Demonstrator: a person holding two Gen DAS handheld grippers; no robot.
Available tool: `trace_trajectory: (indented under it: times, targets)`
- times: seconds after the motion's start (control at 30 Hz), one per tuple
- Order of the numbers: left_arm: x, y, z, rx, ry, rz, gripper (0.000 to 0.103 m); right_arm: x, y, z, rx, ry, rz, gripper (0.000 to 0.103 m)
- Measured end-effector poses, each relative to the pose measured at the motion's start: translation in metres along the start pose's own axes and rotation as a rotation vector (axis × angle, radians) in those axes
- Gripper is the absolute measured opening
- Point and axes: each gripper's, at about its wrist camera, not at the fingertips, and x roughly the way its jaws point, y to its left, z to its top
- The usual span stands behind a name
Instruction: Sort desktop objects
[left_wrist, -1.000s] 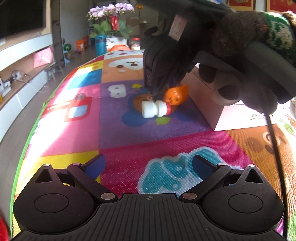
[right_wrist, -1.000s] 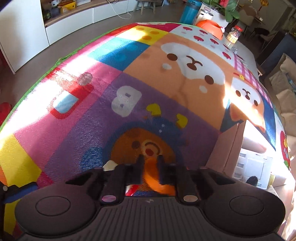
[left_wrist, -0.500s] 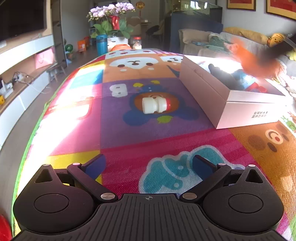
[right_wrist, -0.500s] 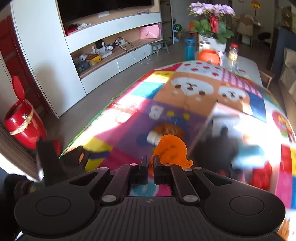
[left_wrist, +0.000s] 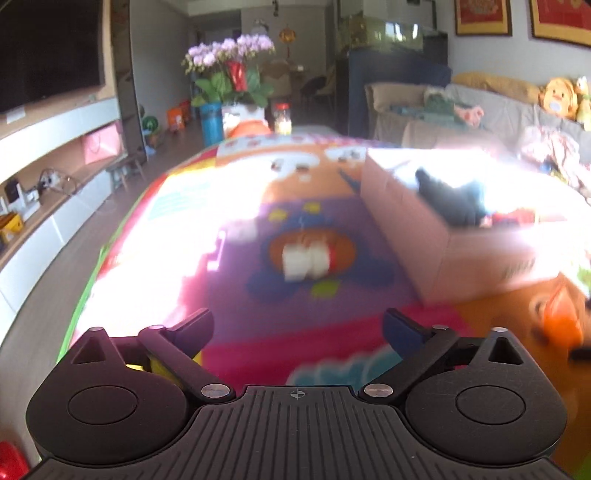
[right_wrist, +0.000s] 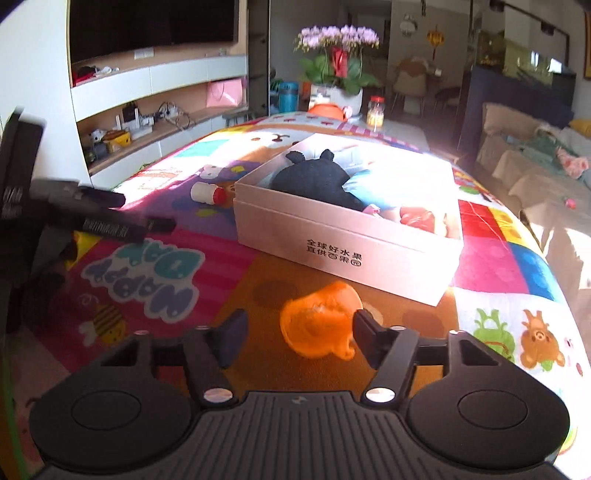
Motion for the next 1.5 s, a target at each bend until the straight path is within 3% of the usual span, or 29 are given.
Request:
trace_trajectory:
  times: [0.03, 0.07, 0.17, 0.33, 0.43, 0.47, 0.63, 0.83, 1.0, 1.1, 1.2, 1.43, 1.5]
  targets:
    - [0.003, -0.004, 0.006, 0.024, -0.012, 0.005, 0.079, -0.001, -0.001, -0.005, 0.007, -0.008, 0.009, 0.068]
    - [0.008, -0.009, 0.011, 0.053, -0.016, 0.015, 0.073, -0.002, -0.002, -0.009, 0.021, -0.016, 0.022, 0.071]
    - [0.026, -0.021, 0.022, 0.124, -0.022, 0.051, 0.074, -0.003, -0.012, -0.019, 0.082, -0.047, 0.027, 0.076]
    - [0.058, -0.027, 0.033, 0.142, 0.050, 0.071, 0.073, 0.001, -0.028, -0.028, 0.178, -0.057, 0.036, 0.086]
    - [0.071, -0.028, 0.033, 0.162, 0.089, 0.105, 0.051, 0.001, -0.032, -0.029, 0.199, -0.062, 0.054, 0.089]
    - [0.071, -0.027, 0.032, 0.158, 0.097, 0.109, 0.050, 0.002, -0.032, -0.030, 0.203, -0.062, 0.061, 0.089]
    - [0.030, -0.021, 0.023, 0.133, 0.088, 0.049, 0.050, 0.001, -0.034, -0.031, 0.219, -0.073, 0.070, 0.095]
    - [-0.042, -0.041, 0.007, 0.016, 0.101, -0.290, 0.050, 0.001, -0.034, -0.031, 0.222, -0.069, 0.060, 0.096]
    - [-0.038, -0.060, -0.016, -0.121, 0.165, -0.468, 0.050, 0.002, -0.034, -0.031, 0.230, -0.061, 0.033, 0.096]
    - [-0.026, -0.065, -0.031, -0.166, 0.220, -0.478, 0.048, 0.001, -0.037, -0.032, 0.246, -0.065, 0.015, 0.097]
    - [-0.027, -0.061, -0.035, -0.175, 0.209, -0.462, 0.051, 0.001, -0.038, -0.032, 0.257, -0.067, 0.011, 0.098]
    - [-0.051, -0.045, -0.031, -0.084, 0.122, -0.320, 0.072, 0.002, -0.038, -0.031, 0.258, -0.062, 0.009, 0.100]
    - [-0.057, -0.046, -0.034, -0.041, 0.105, -0.314, 0.077, 0.002, -0.038, -0.031, 0.257, -0.063, 0.007, 0.100]
